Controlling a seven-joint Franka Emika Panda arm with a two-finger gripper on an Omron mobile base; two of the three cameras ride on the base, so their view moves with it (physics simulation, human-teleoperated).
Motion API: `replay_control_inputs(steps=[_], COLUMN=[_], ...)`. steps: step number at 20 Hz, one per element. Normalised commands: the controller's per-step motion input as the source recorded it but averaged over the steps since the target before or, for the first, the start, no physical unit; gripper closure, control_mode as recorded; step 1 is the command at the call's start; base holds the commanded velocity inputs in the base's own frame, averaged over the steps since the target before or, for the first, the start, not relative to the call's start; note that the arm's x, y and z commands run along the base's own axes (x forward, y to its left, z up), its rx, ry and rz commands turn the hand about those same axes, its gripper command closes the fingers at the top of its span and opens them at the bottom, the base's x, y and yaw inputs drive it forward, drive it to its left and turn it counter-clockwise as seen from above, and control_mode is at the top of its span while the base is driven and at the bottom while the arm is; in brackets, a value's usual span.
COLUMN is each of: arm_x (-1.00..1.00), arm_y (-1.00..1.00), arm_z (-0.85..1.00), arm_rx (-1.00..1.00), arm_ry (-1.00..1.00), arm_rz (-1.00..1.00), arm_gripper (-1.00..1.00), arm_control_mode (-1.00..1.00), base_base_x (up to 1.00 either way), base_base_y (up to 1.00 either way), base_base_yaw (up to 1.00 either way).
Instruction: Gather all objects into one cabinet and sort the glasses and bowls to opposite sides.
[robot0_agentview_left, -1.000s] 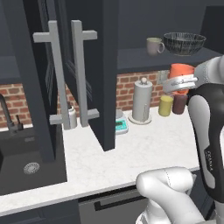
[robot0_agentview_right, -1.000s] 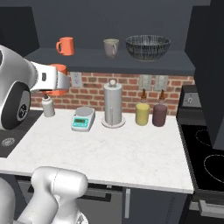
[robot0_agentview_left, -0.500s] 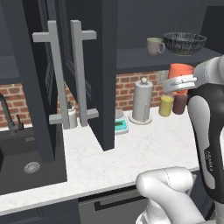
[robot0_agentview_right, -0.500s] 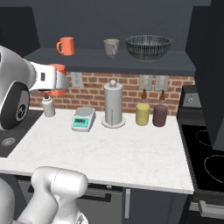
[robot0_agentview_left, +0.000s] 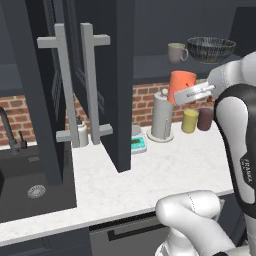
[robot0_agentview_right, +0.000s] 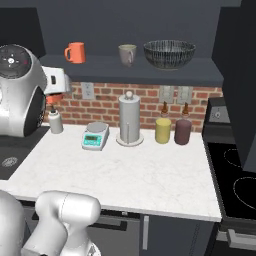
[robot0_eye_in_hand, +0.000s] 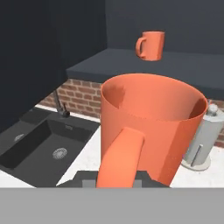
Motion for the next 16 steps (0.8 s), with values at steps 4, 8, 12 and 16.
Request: replay_control_inputs(steps=[4,8,12,16], arm_x=[0.64,0.52,0.50,0.42], arm_y=[0.01,0.09,0.26,0.31], arm_z=[0.03,0.00,0.02,0.15], arm_rx=[0.08,0.01,0.00,0.00], arm_ry=[0.03,0.00,0.00,0.00], arm_rz=[0.31,0.13,0.00,0.00], arm_gripper=[1.00,1.00,1.00,1.00], arm_control_mode=[-1.00,-1.00,-1.00,-1.00], base_base_x=[0.00,0.00,0.00,0.00], base_base_y=[0.00,0.00,0.00,0.00], base_base_yaw=[0.00,0.00,0.00,0.00])
